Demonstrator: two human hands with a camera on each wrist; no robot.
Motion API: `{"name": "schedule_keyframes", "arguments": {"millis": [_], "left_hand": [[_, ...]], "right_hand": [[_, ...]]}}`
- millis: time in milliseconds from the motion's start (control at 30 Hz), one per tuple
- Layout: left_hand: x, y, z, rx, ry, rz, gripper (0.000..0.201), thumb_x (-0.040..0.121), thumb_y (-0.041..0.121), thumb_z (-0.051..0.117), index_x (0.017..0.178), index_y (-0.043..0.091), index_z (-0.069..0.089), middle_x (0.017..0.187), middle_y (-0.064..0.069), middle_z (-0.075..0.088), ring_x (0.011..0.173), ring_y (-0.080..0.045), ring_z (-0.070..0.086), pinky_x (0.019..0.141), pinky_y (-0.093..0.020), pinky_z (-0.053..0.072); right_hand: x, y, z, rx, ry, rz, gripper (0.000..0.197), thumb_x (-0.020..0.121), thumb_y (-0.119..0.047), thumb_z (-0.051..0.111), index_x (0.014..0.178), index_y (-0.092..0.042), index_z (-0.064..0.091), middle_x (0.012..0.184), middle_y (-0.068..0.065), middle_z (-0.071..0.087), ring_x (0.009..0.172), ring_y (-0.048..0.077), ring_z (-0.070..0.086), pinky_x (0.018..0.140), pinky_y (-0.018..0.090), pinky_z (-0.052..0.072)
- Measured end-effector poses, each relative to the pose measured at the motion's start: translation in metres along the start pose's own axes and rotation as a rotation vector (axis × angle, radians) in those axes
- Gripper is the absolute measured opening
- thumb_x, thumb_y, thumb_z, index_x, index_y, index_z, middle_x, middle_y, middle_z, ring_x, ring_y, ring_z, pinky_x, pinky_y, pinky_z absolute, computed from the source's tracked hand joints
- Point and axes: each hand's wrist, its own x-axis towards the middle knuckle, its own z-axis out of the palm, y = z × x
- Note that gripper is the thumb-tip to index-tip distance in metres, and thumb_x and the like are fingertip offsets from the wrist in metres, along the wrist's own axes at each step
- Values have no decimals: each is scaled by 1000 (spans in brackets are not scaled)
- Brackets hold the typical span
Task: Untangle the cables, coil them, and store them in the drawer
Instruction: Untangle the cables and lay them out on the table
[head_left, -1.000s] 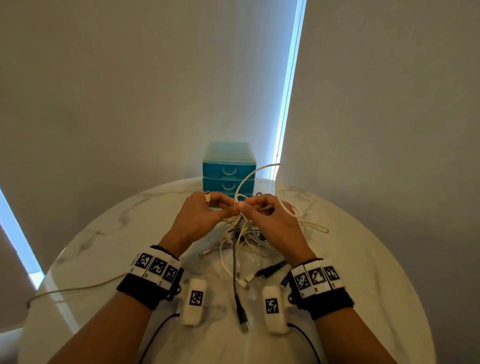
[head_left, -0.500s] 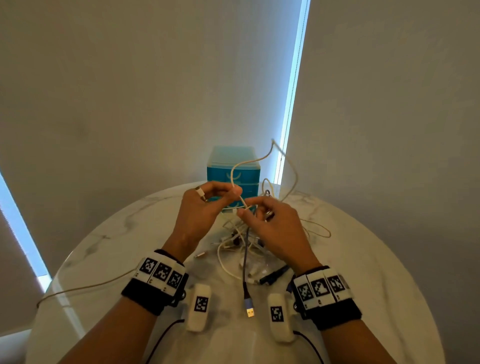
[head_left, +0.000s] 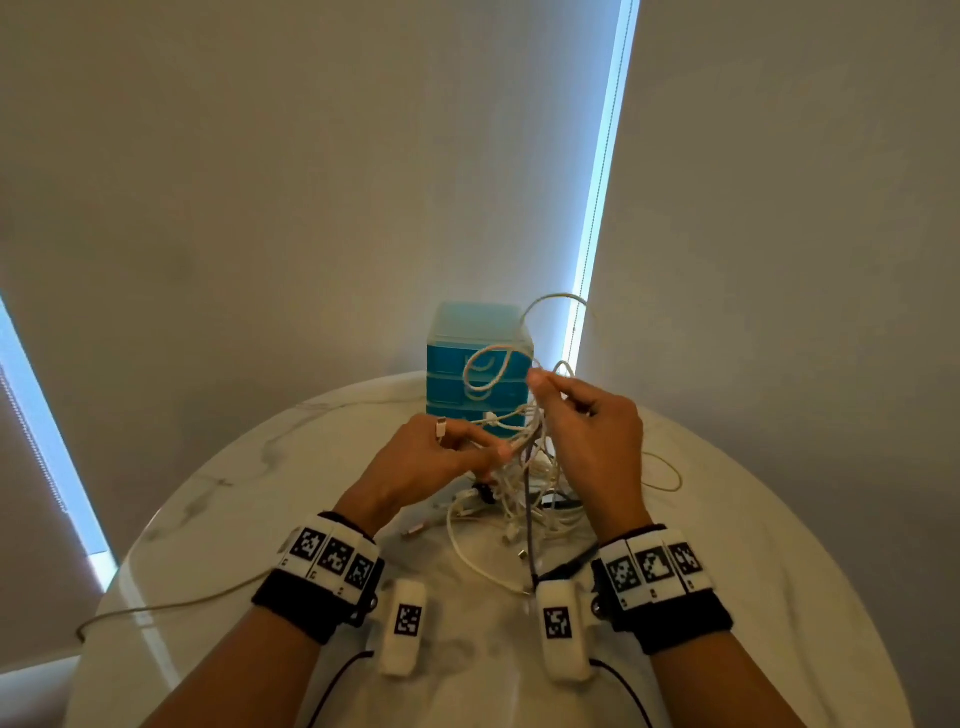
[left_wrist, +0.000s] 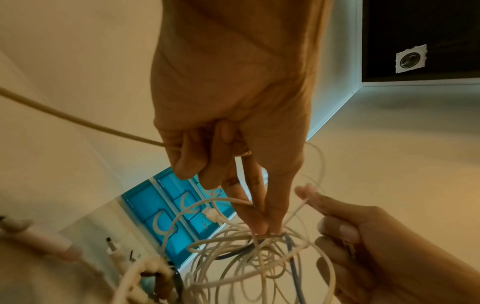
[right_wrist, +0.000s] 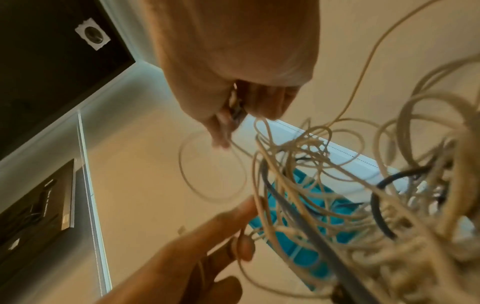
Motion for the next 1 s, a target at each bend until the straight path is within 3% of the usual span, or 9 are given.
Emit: {"name": "schedule_keyframes", "arguments": {"millis": [67, 133, 233, 400, 600, 700, 800, 900, 1000], "left_hand": [[1, -2, -3, -33, 26, -42, 19, 87, 36, 88, 102, 23, 86, 83, -2, 83, 84, -15, 80, 80, -15, 56], [3, 0, -4, -60, 53, -60, 22, 84, 36, 91, 100, 23, 85, 81, -4, 82, 84, -17, 81, 81, -18, 57], [6, 2, -5, -32, 136, -26, 22, 81, 39, 93, 96, 25, 85, 79, -2, 82, 82, -15, 80, 84, -27, 58], [11, 18, -2, -37, 243, 79, 40, 74, 52, 95, 107, 33, 83, 104, 19, 81, 101, 2, 74, 90, -20, 56], [27, 43, 0, 30, 307, 143, 19, 89, 46, 85, 97, 29, 86, 93, 16, 82, 92, 3, 76, 89, -32, 64], [35, 41, -8, 77, 388, 125, 20, 89, 46, 85, 93, 26, 86, 86, 11, 82, 83, 0, 77, 85, -35, 65], [41, 41, -16, 98, 473, 105, 16, 89, 43, 85, 85, 27, 85, 81, 11, 81, 80, -2, 76, 87, -40, 64], [43, 54, -24, 89, 589, 141, 18, 92, 41, 82, 81, 27, 84, 78, 15, 80, 81, 0, 75, 89, -37, 62], [44, 71, -35, -13, 691, 189, 19, 97, 39, 77, 88, 24, 84, 84, 14, 81, 87, -1, 76, 88, -28, 59]], "right_hand": [[8, -8, 0, -8, -33, -16, 20, 92, -45, 82, 108, -32, 86, 77, -12, 79, 81, 10, 77, 79, 24, 62], [24, -19, -3, 7, -7, -47, 20, 93, -45, 81, 107, -32, 86, 73, -13, 78, 71, 3, 72, 69, 15, 56], [39, -38, 0, -174, -164, -103, 17, 92, -47, 80, 96, -32, 87, 55, -19, 65, 55, -2, 59, 61, 11, 42], [58, -53, -1, -146, -113, -161, 17, 93, -44, 80, 98, -29, 87, 58, -17, 67, 57, 0, 61, 63, 10, 43], [56, -61, 3, -150, -126, -192, 25, 97, -49, 74, 111, -31, 84, 57, -23, 62, 59, -5, 59, 64, 6, 42], [43, -33, 9, -205, -220, -20, 38, 98, -54, 71, 130, -34, 68, 72, -13, 64, 61, -7, 60, 61, 9, 42], [18, 13, 20, -234, -381, 206, 55, 96, -43, 76, 144, -20, 59, 93, -1, 74, 74, 5, 67, 70, 27, 54], [11, 35, 21, -345, -334, 289, 50, 89, -24, 79, 136, -21, 63, 102, 6, 77, 89, 23, 73, 81, 38, 61], [20, 29, 9, -388, -297, 307, 49, 86, -13, 79, 132, -19, 64, 94, 6, 76, 87, 21, 71, 79, 31, 56]]}}
